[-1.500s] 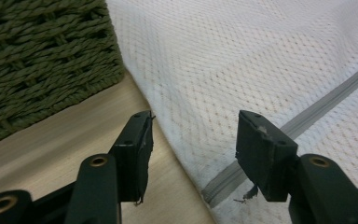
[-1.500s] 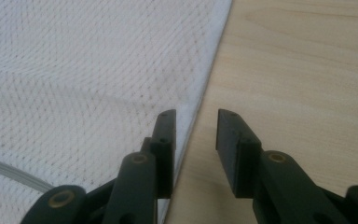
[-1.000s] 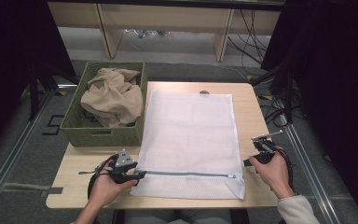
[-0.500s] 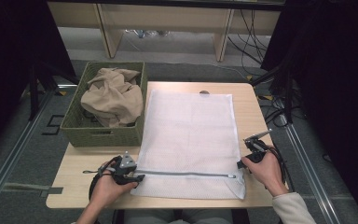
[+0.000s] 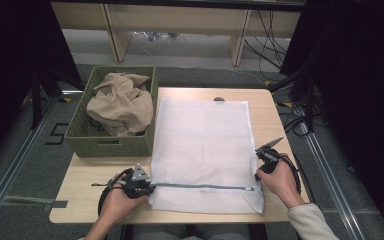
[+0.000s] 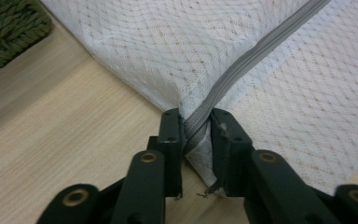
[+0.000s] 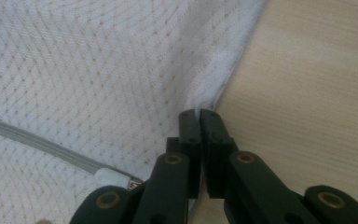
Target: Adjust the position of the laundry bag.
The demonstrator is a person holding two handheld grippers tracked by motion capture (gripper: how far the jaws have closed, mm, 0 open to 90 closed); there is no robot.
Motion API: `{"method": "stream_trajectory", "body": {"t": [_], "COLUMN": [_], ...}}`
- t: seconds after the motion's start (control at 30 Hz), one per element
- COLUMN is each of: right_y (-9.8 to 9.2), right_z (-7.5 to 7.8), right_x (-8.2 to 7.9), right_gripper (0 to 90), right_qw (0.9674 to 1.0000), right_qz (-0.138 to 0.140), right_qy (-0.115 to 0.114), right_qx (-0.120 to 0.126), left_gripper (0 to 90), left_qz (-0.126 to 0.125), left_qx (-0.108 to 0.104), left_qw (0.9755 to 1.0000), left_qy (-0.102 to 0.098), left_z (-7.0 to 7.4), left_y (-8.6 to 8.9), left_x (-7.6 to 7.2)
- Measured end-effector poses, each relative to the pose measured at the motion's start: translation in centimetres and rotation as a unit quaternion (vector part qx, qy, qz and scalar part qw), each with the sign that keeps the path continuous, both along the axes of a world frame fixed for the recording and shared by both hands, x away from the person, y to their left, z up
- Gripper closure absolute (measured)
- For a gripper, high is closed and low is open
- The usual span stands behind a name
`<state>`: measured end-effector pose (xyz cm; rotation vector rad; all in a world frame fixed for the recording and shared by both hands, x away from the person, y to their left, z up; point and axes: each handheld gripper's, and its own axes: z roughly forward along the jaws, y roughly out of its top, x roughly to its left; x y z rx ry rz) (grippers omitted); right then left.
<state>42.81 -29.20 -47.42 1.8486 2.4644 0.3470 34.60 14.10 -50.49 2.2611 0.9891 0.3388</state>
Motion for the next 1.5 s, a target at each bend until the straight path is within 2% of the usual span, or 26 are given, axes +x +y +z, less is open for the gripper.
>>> {"method": "stream_trajectory", "body": {"t": [0.07,0.1,0.17,0.2,0.27,0.37,0.4,0.43,0.63,0.67,0.7,0.73,0.77,0.83,0.87,0.93,0.97,1.03,1.07,1.1,1.17,1.23,1.27,1.33,1.37,1.5], "right_y": [0.3,-0.1,-0.7,-1.0,-1.1,-1.9,-2.0,-1.8,-2.7,-2.7,-2.5,-2.9,-2.7,-2.6,-3.0,-3.0,-2.8,-3.1,-2.8,-3.4,-3.0,-2.9,-3.5,-3.5,-3.9,-4.1], "right_z": [0.3,-0.2,0.1,-0.1,0.1,0.2,0.2,0.4,0.4,0.5,0.5,0.4,0.5,0.6,0.4,0.5,0.7,0.6,0.9,0.6,0.7,1.0,0.8,1.2,1.3,2.1], "right_x": [-0.1,0.0,0.1,0.2,0.1,0.3,0.3,0.1,0.2,0.4,0.4,0.7,0.6,0.5,0.6,0.6,0.5,0.7,0.6,0.9,0.7,0.6,0.8,0.5,0.6,0.3], "right_gripper": [89.4,89.4,89.5,89.5,89.5,89.6,89.6,89.5,89.6,89.6,89.5,89.6,89.6,89.5,89.3,88.9,88.7,88.5,88.4,88.4,87.5,85.0,83.8,82.6,80.8,76.6], "right_qw": [0.9995,1.0,1.0,1.0,0.9998,1.0,0.9999,0.999,0.9996,0.9996,0.9991,0.9999,0.9991,0.9984,0.9997,0.9998,0.9994,0.9995,0.9987,0.9996,0.9985,0.9977,0.9993,0.9986,0.9989,0.9979], "right_qz": [-0.023,-0.003,0.0,0.004,-0.019,-0.005,-0.009,-0.042,-0.027,-0.028,-0.043,-0.014,-0.04,-0.053,-0.022,-0.02,-0.036,-0.026,-0.05,-0.015,-0.05,-0.066,-0.025,-0.043,-0.02,-0.051], "right_qy": [0.02,-0.009,0.005,-0.009,-0.001,-0.004,-0.007,0.011,-0.003,-0.005,0.002,0.0,0.01,0.02,-0.001,-0.007,0.003,-0.014,-0.005,-0.023,-0.016,0.003,-0.022,-0.025,-0.038,-0.022], "right_qx": [0.003,0.003,0.003,0.003,0.009,0.0,0.002,0.005,0.008,0.007,0.007,0.003,0.005,0.004,0.001,0.003,0.003,0.007,0.006,0.009,0.013,0.012,0.019,0.018,0.017,0.032], "left_gripper": [78.6,78.6,81.1,81.5,81.8,81.8,81.8,81.8,81.5,81.4,81.3,81.0,80.7,78.8,78.0,75.6,73.9,70.1,68.5,67.1,62.9,58.5,57.8,54.3,52.4,45.0], "left_qz": [-0.005,-0.006,-0.002,0.005,0.001,-0.012,-0.019,-0.017,-0.015,-0.008,-0.017,-0.023,-0.022,-0.033,-0.046,-0.032,-0.038,-0.044,-0.045,-0.05,-0.055,-0.041,-0.045,-0.043,-0.042,-0.031], "left_qx": [0.004,0.006,-0.001,-0.009,-0.003,0.004,0.016,0.007,0.007,-0.005,0.008,0.01,0.007,0.007,0.017,0.002,0.007,0.01,0.006,0.007,0.004,-0.023,-0.023,-0.03,-0.035,-0.059], "left_qw": [1.0,0.9999,1.0,0.9999,1.0,0.9999,0.9997,0.9998,0.9999,0.9999,0.9998,0.9997,0.9997,0.9993,0.9985,0.9994,0.9991,0.9984,0.9988,0.9983,0.9981,0.9988,0.9987,0.9986,0.9984,0.9972], "left_qy": [0.002,0.006,0.005,0.009,0.007,0.01,0.004,0.004,0.0,0.006,0.001,0.005,0.011,0.015,0.023,0.012,0.015,0.033,0.021,0.029,0.027,0.012,0.008,-0.006,-0.016,-0.034], "left_z": [0.1,0.1,0.1,0.0,0.1,0.2,0.3,0.3,0.3,0.1,0.2,0.3,0.2,0.3,0.5,0.2,0.3,0.5,0.5,0.6,0.8,0.8,1.1,1.6,1.8,1.8], "left_y": [0.0,-0.1,-0.4,-0.7,-1.1,-1.7,-1.8,-1.9,-2.3,-2.5,-2.4,-2.4,-2.5,-2.6,-2.4,-2.5,-2.3,-2.3,-2.4,-2.3,-2.2,-2.2,-2.1,-1.9,-1.9,-2.0], "left_x": [0.1,0.2,0.4,0.3,0.4,0.8,1.0,1.1,1.3,1.3,1.2,1.3,1.3,1.1,1.1,0.9,0.9,0.8,0.4,0.4,0.2,0.0,0.0,0.0,0.1,0.6]}}
